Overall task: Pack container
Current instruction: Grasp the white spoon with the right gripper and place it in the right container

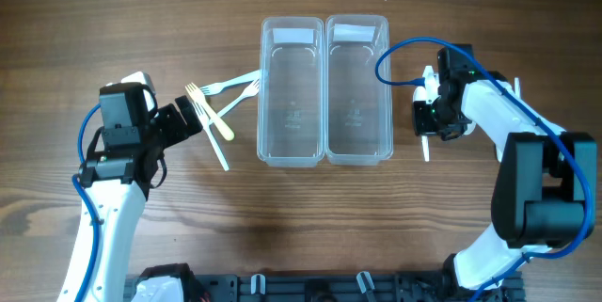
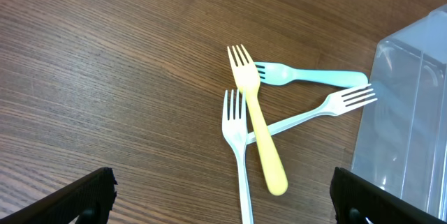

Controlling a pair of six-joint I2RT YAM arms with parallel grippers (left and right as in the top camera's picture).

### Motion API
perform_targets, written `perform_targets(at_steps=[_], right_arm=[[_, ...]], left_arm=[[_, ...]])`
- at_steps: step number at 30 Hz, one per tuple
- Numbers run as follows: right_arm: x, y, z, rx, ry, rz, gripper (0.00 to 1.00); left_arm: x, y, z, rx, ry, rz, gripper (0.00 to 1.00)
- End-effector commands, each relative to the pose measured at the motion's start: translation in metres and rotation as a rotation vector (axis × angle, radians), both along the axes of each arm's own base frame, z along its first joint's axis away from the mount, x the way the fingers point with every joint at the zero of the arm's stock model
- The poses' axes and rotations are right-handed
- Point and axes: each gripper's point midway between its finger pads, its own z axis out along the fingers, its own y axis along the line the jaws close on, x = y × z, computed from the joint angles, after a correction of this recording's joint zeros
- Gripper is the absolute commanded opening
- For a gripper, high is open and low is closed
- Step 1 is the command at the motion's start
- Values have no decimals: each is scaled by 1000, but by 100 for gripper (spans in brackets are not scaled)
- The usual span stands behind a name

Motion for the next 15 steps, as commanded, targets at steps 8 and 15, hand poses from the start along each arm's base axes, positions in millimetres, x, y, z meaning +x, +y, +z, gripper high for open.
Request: perform_targets(at_steps=[8,15], right_arm=[[13,-5,51,-32,-24,-58,4],[39,49,158,206,-260,19,4]], left_arm=[[4,0,6,21,-13,-19,100],[4,0,6,21,-13,-19,100]])
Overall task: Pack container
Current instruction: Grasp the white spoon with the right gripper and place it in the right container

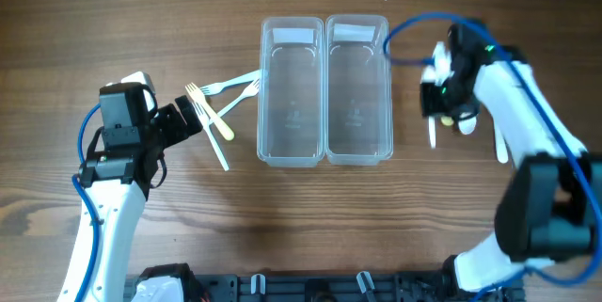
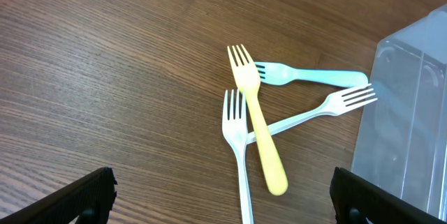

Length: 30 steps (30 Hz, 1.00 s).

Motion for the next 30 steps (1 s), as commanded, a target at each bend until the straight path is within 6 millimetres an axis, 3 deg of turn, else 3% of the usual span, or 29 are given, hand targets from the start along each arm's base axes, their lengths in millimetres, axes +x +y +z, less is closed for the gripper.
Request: perform_targets(at_steps=[1,4,10,13,18,20,23,25,26,27,30], right_arm=[[13,48,72,185,-192,48,4],[8,72,77,217,-190,50,4],[5,131,64,246,-183,132,4],[11,153,45,223,-201,134,4],[12,166,7,165,-149,122,4],[11,166,3,158,-142,133,6],[15,163,16,150,-182,178,25],[20,154,34,146,-230,172,31],[25,141,52,139,-281,140,47],[28,132,62,138,-307,119,51],[34,97,90,126,-385,49,51]], left_arm=[[4,0,6,21,-13,-19,100],[4,0,6,21,-13,-19,100],[4,0,6,21,-13,-19,100],[4,0,6,21,-13,-19,100],[4,0,6,21,-13,-19,100],[4,0,6,21,-13,-19,100],[4,0,6,21,-13,-19,100],[4,0,6,21,-13,-19,100],[4,0,6,21,-13,-19,100],[4,0,6,21,-13,-19,100],[4,0,6,21,-13,-19,100]])
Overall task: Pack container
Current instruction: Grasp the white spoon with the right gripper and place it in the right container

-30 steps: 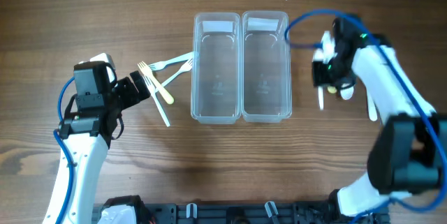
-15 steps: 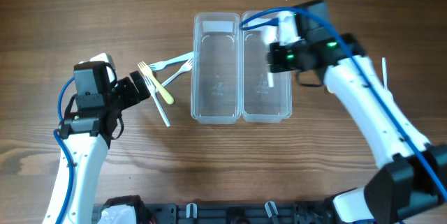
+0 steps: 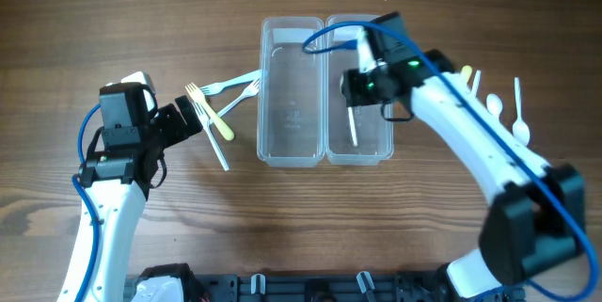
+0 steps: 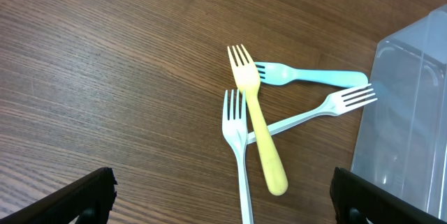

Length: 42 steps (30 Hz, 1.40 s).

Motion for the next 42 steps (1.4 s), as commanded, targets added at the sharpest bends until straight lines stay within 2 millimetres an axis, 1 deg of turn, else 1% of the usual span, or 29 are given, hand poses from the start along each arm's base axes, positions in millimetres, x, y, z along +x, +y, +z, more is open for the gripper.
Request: perform_targets(at_steps=[1,2,3,4,6,7,9,10,11,12,17,18,22,25,26,27,28,32,35,37,40,42], right_arm=[[15,-56,62,-13,-171,-118,51],[16,-68,67,-19,-182,-149,51],[17,-85,71,-32,-192,-193,52],[17,-107,74,-54,-196,-248,54],[16,-142,72,-101,-182,-335,59],[14,-158,68,-128,-171,-363,62],[9,-184,56,-164,-132,-398,62],[6,-194,48,-167,-105,-424,62],[4,-200,41,-164,-79,-435,62],[1,-205,30,-155,-39,-447,62],[-6,-219,-23,-164,99,-474,62],[-5,-221,-36,-158,128,-484,60],[4,-214,-65,-103,174,-469,52],[10,-213,-80,-78,194,-507,52],[13,-214,-90,-74,203,-519,53],[14,-214,-94,-72,205,-525,54],[16,-214,-97,-71,206,-527,59],[18,-215,-112,-73,221,-527,59],[18,-216,-119,-77,234,-530,59],[17,-216,-125,-78,247,-531,57],[15,-216,-133,-78,265,-534,51],[14,-216,-138,-79,278,-533,49]], left_arm=[[4,0,6,21,-13,-19,100],[4,0,6,21,-13,-19,100],[4,0,6,21,-13,-19,100],[4,0,6,21,-13,-19,100],[4,0,6,21,-13,-19,100],[4,0,6,21,-13,-19,100],[4,0,6,21,-13,-19,100],[4,0,6,21,-13,-19,100],[4,0,6,21,-13,-19,100],[4,0,6,21,-13,-19,100],[4,0,6,21,-13,-19,100],[4,0,6,21,-13,-19,100],[4,0,6,21,-13,-19,100],[4,0,6,21,-13,-19,100],[4,0,6,21,-13,-19,100],[4,0,6,21,-13,-19,100],[4,0,6,21,-13,-19,100],[4,0,6,21,-13,-19,100],[4,0,6,21,-13,-19,100],[4,0,6,21,-13,-19,100],[4,0,6,21,-13,-19,100],[4,0,6,21,-13,-19,100]])
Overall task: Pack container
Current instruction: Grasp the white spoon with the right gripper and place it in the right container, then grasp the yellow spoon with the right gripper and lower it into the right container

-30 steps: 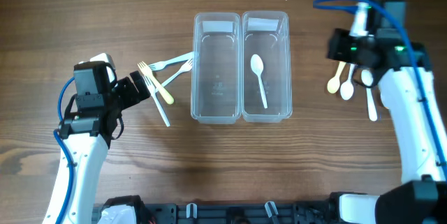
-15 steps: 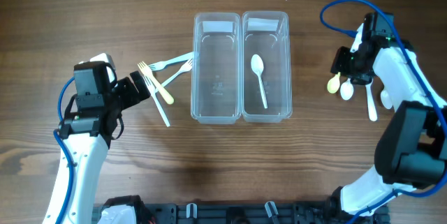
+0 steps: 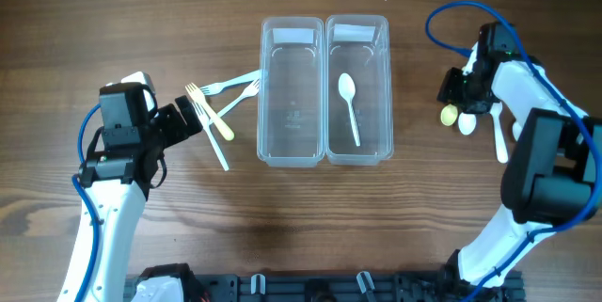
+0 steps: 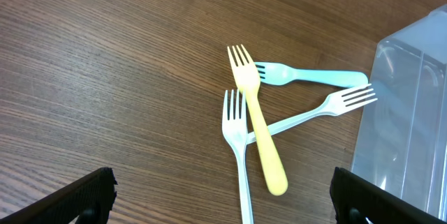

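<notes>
Two clear containers stand side by side in mid-table, the left one (image 3: pixel 292 90) empty. The right one (image 3: pixel 374 90) holds one white spoon (image 3: pixel 349 106). Several forks lie crossed left of the containers: a yellow fork (image 4: pixel 257 130), a light blue fork (image 4: pixel 311 77) and two white forks (image 4: pixel 236 154). My left gripper (image 3: pixel 195 117) hovers over them, open, with its fingers (image 4: pixel 87 192) wide apart and nothing between. My right gripper (image 3: pixel 453 95) is at the far right, open, above a yellow spoon (image 3: pixel 449 114) and white spoons (image 3: pixel 467 124).
The left container's wall (image 4: pixel 405 126) stands close to the forks' right side. Another white spoon (image 3: pixel 497 138) lies beside the right arm near the table's right edge. Blue cables loop over both arms.
My right gripper was over the right container with a white spoon in it. The spoon now lies in that container, and the gripper is back over the spoons at the right. The left arm is unchanged.
My right gripper was shut on a white spoon by the spoon pile at the right, then held it lifted there, then over the right container. Now the spoon lies inside and the gripper is back at the pile. My left gripper stayed open over the forks throughout.
</notes>
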Controlling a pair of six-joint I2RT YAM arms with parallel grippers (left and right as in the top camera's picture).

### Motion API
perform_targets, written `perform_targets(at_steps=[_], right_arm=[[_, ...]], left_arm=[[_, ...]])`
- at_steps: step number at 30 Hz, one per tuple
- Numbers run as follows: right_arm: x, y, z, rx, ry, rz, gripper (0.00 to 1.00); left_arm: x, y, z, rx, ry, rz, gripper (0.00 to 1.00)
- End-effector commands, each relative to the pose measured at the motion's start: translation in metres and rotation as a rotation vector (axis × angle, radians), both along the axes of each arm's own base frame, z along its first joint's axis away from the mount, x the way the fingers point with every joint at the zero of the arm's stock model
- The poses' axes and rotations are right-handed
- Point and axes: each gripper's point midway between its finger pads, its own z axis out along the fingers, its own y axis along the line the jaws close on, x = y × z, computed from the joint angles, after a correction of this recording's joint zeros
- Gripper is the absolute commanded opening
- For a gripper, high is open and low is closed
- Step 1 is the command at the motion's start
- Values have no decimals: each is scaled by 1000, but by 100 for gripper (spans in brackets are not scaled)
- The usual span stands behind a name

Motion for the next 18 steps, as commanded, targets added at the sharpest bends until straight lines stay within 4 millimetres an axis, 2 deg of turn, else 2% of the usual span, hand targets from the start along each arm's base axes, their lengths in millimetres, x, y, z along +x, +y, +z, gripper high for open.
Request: perform_targets(at_steps=[1,4,6,7,11,13,18], right_arm=[[-4,1,-15,24,31,-15,48],[-6,1,-20,26,46,-14,41],[-8,2,-22,28,58,-13,26],[-10,2,-23,29,64,-12,22],[-13,3,-19,28,74,1,12],[-12,3,-13,27,69,1,9],[-2,2,24,18,11,5,8]], left_arm=[[4,0,6,21,-13,-19,100],[4,0,6,21,-13,-19,100],[4,0,6,21,-13,-19,100],[4,0,6,21,-13,-19,100],[4,0,6,21,-13,-19,100],[4,0,6,21,-13,-19,100],[4,0,6,21,-13,-19,100]])
